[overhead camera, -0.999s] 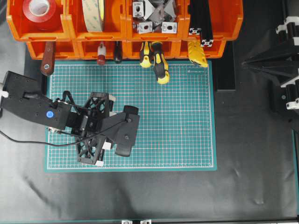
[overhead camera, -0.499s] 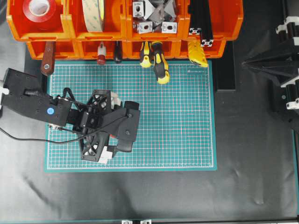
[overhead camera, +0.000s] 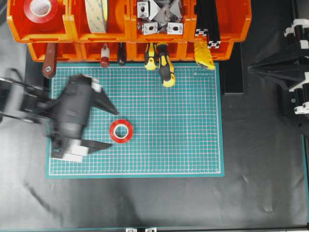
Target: Pick vinyl tape from container rack with left arm.
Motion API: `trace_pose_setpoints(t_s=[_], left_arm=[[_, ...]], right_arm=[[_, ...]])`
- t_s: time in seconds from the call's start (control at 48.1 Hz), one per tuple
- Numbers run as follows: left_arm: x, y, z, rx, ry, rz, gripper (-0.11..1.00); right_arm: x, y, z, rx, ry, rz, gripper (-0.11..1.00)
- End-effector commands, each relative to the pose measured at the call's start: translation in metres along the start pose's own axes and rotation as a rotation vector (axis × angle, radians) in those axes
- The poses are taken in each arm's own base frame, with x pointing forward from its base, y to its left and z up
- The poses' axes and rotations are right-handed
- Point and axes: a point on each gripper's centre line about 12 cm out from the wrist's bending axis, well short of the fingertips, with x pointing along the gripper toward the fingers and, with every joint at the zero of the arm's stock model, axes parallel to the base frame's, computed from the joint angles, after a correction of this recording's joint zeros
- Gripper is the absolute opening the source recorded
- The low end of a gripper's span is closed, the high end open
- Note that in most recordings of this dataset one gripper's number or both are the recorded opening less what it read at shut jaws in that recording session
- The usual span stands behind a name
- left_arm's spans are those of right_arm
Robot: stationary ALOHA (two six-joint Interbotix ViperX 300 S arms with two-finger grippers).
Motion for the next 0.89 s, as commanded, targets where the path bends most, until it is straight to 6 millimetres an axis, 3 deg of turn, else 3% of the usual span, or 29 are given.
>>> trace_pose_setpoints(t_s=[0.0,0.166,0.478,0.749,0.874], left_arm=[[-0.037,0.0,0.005,-0.004,-0.093,-0.007,0.86],[-0.082,0.0,-0.009,0.002,-0.184,-0.018,0.86],[-0.182,0.0,-0.023,0.0,-0.48,-0.054,0.86],[-0.217,0.004,-0.042,-0.008,-0.613,-0.058,0.86],[-0.222,0.005,-0.05,-0.01,-0.665,-0.059,0.86]], right_arm=[[0.002,0.0,0.008,0.003,-0.012,0.0,0.0],[0.0,0.0,0.007,0.002,-0.012,0.002,0.0],[-0.001,0.0,0.008,0.0,-0.02,0.002,0.0],[-0.001,0.0,0.006,-0.003,-0.015,0.002,0.0],[-0.001,0.0,0.007,-0.002,-0.018,0.002,0.0]])
